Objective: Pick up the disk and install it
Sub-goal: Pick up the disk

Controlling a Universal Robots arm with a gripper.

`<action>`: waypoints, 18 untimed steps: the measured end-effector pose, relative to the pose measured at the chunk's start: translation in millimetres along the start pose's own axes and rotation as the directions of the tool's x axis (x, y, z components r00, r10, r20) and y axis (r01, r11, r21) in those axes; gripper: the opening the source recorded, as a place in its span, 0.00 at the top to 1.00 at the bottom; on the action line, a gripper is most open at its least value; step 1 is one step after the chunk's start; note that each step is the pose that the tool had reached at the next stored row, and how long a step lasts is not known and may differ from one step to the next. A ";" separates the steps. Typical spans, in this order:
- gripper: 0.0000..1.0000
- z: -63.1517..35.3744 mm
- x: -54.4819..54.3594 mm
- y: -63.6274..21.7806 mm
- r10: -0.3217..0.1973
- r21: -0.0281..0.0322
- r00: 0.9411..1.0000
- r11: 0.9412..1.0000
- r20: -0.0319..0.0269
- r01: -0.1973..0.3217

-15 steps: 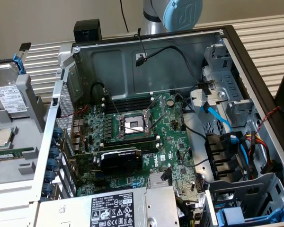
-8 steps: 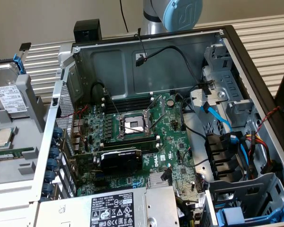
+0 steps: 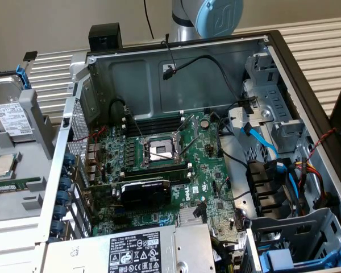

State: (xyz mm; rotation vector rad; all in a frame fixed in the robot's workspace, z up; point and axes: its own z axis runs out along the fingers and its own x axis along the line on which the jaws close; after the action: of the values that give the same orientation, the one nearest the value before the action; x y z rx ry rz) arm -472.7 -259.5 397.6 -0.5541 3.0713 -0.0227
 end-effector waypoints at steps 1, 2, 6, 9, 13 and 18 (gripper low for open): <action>0.89 0.0 0.0 0.0 -0.017 0.000 1.000 1.000 0.000 0.017; 0.89 0.0 0.0 0.0 -0.034 -0.001 0.999 0.999 0.001 0.034; 0.89 0.1 0.2 0.1 -0.104 -0.002 0.995 0.995 0.002 0.104; 0.89 0.1 0.4 0.2 -0.152 -0.003 0.988 0.988 0.003 0.152; 0.89 0.1 0.6 0.3 -0.217 -0.004 0.976 0.976 0.004 0.217; 0.89 0.1 0.6 0.3 -0.303 -0.005 0.953 0.953 0.006 0.303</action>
State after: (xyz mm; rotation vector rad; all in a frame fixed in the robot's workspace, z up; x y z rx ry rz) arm -473.4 -259.5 397.6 -1.0185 2.9481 -0.0174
